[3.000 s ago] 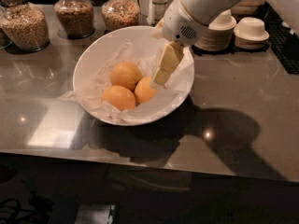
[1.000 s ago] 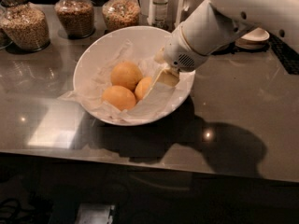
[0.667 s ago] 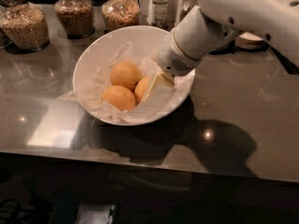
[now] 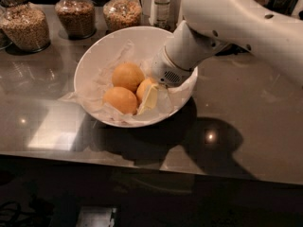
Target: Pick orange from white bowl
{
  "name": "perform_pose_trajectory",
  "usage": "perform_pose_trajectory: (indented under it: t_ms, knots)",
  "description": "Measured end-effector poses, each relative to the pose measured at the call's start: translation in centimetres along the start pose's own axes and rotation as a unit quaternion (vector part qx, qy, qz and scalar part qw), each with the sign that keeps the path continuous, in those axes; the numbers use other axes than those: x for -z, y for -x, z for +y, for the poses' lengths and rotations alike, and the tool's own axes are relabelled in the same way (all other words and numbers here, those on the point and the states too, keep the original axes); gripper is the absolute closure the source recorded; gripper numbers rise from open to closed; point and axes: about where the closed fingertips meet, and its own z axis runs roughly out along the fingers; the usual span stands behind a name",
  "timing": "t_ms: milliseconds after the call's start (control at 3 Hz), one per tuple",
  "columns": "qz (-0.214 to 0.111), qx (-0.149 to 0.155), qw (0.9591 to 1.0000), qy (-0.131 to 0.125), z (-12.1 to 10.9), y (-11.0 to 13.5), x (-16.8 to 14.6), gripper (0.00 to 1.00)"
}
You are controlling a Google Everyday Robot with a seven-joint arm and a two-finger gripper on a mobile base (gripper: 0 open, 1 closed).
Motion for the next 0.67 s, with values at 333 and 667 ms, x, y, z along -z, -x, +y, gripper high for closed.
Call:
perform_pose_trajectory:
  t_ms: [333, 667]
  knots:
    - [0.008, -0.011, 0.9999, -0.005, -0.5, -0.5, -0.6, 0.15]
    - [0.014, -0.031, 0.9984, -0.045, -2.6, -1.7, 0.6, 0.14]
